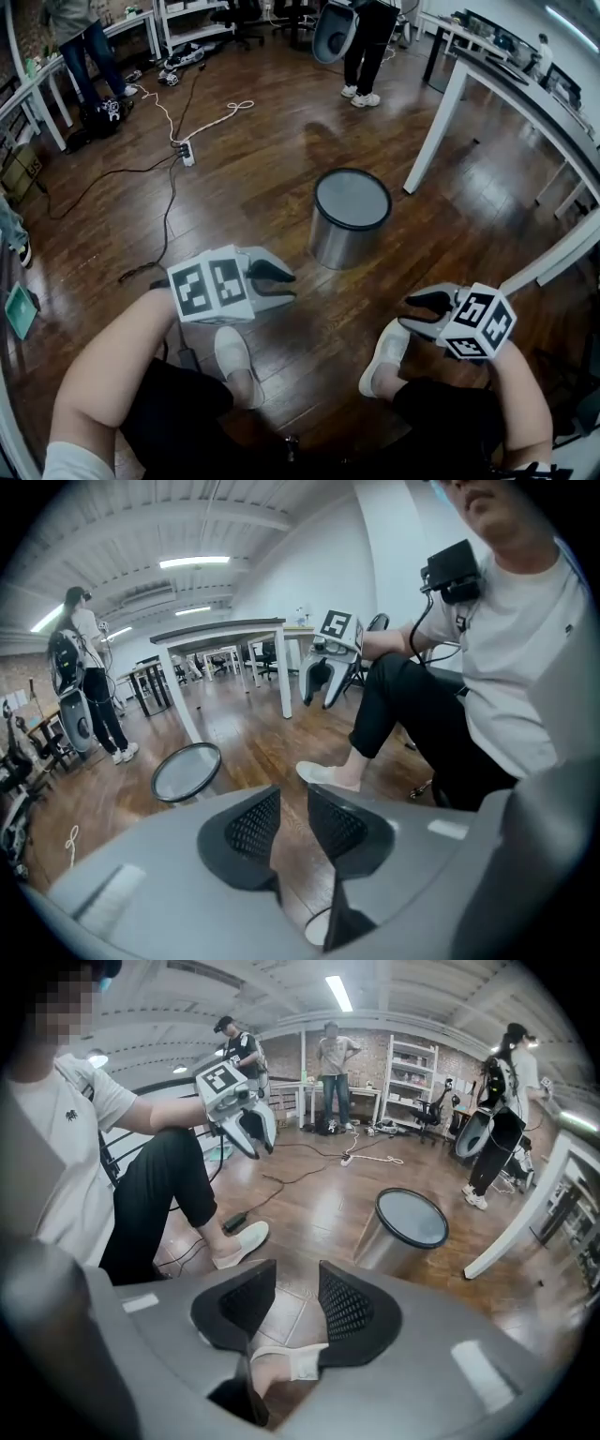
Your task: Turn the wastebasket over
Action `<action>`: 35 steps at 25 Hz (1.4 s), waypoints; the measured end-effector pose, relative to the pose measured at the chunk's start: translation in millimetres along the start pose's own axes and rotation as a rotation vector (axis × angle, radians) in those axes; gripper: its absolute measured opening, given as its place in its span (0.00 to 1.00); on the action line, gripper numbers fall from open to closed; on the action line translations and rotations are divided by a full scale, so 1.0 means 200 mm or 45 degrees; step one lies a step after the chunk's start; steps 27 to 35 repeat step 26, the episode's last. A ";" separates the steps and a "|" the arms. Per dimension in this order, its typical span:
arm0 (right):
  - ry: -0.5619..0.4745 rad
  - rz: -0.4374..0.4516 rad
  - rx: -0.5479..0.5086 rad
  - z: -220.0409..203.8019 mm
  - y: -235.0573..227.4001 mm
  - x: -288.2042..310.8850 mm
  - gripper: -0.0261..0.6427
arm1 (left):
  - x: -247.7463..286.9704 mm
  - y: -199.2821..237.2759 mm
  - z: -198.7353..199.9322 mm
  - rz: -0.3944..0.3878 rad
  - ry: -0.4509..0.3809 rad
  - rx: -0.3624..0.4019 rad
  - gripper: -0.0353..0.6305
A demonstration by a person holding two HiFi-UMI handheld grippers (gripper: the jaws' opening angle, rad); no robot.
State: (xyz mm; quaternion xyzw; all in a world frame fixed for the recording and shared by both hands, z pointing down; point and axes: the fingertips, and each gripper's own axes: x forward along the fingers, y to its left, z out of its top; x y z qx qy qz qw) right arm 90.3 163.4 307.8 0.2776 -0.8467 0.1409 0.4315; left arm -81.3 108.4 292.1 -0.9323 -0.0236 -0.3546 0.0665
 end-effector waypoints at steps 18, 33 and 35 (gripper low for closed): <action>-0.043 -0.056 0.014 -0.02 0.11 -0.07 0.25 | 0.01 -0.13 0.00 -0.028 0.023 -0.005 0.20; -0.050 -0.055 0.010 0.02 0.09 -0.09 0.25 | 0.03 -0.14 0.05 -0.051 0.005 0.019 0.21; -0.050 -0.055 0.010 0.02 0.09 -0.09 0.25 | 0.03 -0.14 0.05 -0.051 0.005 0.019 0.21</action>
